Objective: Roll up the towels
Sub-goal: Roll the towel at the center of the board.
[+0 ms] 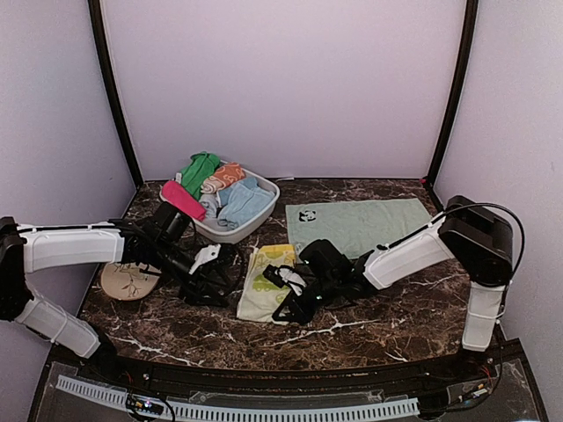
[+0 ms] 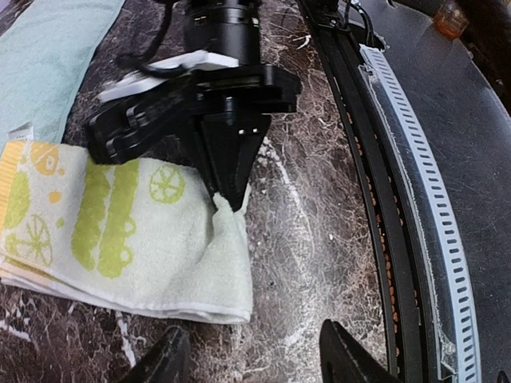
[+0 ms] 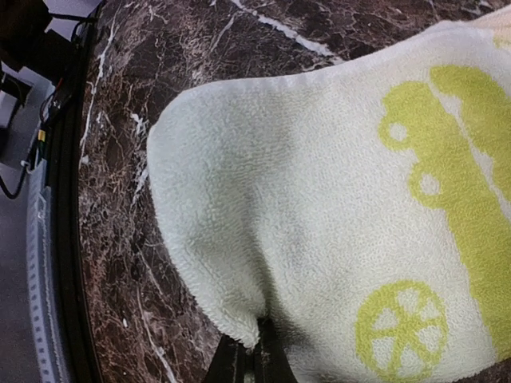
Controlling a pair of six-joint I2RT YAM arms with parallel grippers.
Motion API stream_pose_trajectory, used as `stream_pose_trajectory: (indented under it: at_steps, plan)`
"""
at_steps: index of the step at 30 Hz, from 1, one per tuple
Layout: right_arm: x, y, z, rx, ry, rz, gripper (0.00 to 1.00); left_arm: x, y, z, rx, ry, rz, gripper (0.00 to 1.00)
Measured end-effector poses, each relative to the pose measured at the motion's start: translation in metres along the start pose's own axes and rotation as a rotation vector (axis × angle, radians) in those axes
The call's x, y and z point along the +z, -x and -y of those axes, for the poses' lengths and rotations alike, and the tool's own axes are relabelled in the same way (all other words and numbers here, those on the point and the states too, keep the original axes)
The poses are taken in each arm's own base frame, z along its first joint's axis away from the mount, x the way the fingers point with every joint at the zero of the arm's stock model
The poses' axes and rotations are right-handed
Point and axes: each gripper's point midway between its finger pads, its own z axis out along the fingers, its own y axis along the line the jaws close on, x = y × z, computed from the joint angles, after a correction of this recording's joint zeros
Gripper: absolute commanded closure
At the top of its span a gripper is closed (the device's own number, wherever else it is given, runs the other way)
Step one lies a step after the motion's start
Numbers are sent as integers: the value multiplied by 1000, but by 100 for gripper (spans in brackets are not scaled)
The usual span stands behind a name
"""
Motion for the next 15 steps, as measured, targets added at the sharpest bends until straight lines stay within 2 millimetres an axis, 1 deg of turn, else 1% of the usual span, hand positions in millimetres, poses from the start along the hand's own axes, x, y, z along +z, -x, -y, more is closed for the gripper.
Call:
stream_pose_trajectory:
  at_steps: [2, 5, 10, 13, 15]
  plan:
    - [0, 1, 0, 68, 53, -5, 100, 6, -1, 2, 36, 1, -24, 43]
    - [1, 3, 2, 173, 121, -15, 100, 24, -6, 5, 106, 10, -81, 42]
    - [2, 4, 2, 280, 197, -43, 100, 50, -18, -3, 205, 64, -178, 42]
    - [2, 4, 2, 312, 208, -62, 100, 60, -23, -8, 238, 88, -218, 42]
    - [1, 4, 2, 328, 214, -71, 100, 64, -22, -11, 260, 102, -236, 43]
